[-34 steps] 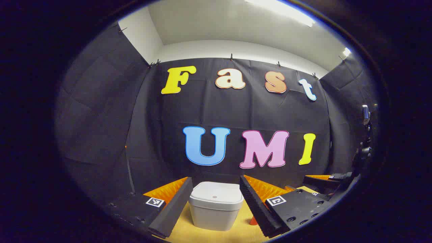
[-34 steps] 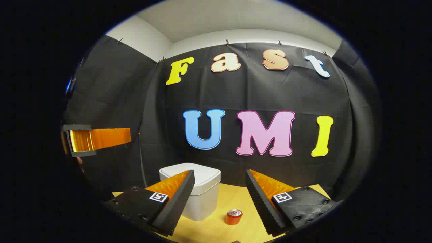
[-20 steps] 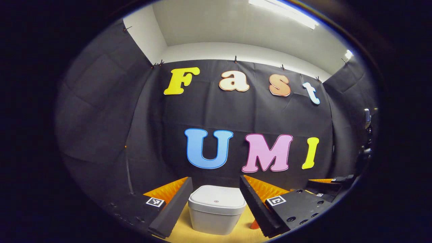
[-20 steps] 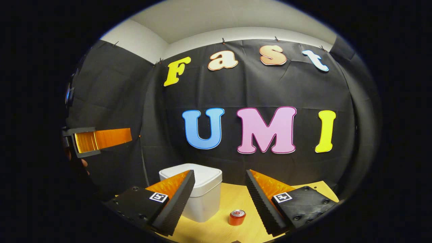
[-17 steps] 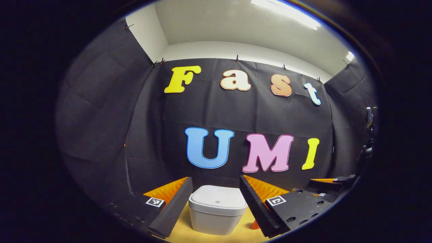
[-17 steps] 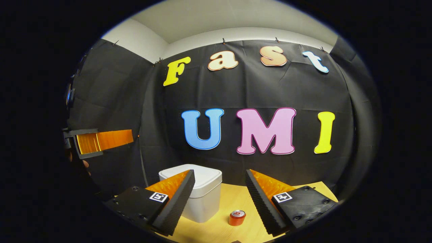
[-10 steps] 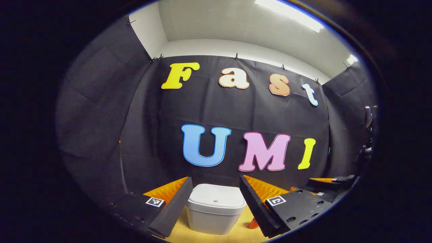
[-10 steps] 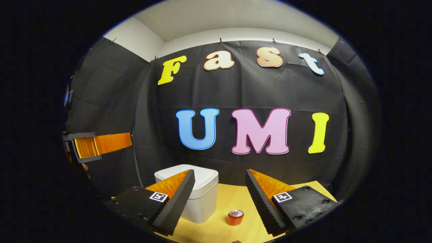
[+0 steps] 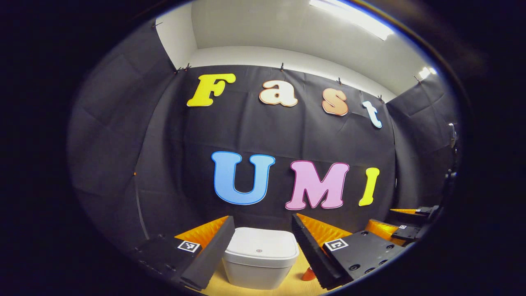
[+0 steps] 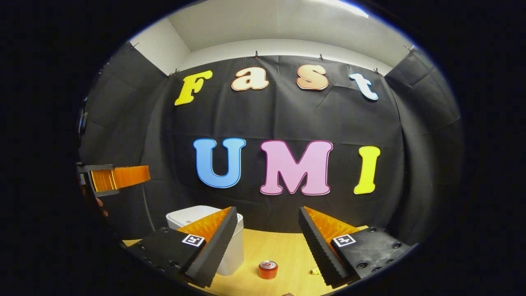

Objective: Press the lid of the desktop garbage bin to open it, pick up the crumpled paper on the desktop and throw it into the bin, then pick up the pop can on the desktop and drop it into the bin, and finally close the garbage bin lid.

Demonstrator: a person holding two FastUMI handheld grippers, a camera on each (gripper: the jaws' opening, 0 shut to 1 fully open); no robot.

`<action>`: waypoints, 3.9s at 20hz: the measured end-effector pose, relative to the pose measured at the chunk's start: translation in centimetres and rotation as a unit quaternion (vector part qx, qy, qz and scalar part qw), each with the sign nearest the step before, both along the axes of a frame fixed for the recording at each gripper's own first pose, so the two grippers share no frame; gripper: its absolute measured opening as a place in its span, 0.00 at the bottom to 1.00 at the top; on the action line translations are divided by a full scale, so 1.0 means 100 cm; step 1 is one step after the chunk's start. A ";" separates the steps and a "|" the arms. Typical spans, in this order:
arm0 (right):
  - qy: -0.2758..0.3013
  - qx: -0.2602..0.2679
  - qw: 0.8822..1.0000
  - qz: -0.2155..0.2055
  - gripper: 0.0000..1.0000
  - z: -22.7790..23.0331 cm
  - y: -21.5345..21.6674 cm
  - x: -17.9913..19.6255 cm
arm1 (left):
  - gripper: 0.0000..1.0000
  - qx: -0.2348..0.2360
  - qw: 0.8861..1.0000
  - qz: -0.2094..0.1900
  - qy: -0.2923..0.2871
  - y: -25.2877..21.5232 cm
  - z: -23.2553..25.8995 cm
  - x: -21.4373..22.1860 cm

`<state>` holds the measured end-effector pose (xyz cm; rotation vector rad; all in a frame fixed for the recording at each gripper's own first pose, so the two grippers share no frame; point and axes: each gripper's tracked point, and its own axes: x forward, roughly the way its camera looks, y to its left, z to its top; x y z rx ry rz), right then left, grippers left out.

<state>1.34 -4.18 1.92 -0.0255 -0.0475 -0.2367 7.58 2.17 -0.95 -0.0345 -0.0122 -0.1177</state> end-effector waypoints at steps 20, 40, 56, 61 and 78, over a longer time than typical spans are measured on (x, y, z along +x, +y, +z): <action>0.036 0.004 0.998 -0.058 0.96 -0.033 -0.061 -0.009 | 0.05 0.015 0.987 -0.030 0.158 -0.005 -0.128 0.115; 0.067 0.010 0.994 -0.090 0.96 -0.059 -0.085 -0.024 | 0.05 -0.005 0.986 -0.039 0.160 -0.017 -0.144 0.117; 0.061 -0.011 0.992 -0.107 0.97 -0.038 -0.104 -0.031 | 0.08 0.008 0.999 -0.045 0.012 -0.072 0.000 0.049; 0.076 -0.006 0.992 -0.099 0.96 -0.049 -0.106 -0.033 | 0.96 -0.006 0.996 -0.091 0.024 -0.101 -0.017 0.017; 0.388 0.124 0.910 -0.078 0.97 -0.273 -0.179 0.017 | 0.95 0.031 0.994 -0.058 0.084 -0.111 -0.061 -0.011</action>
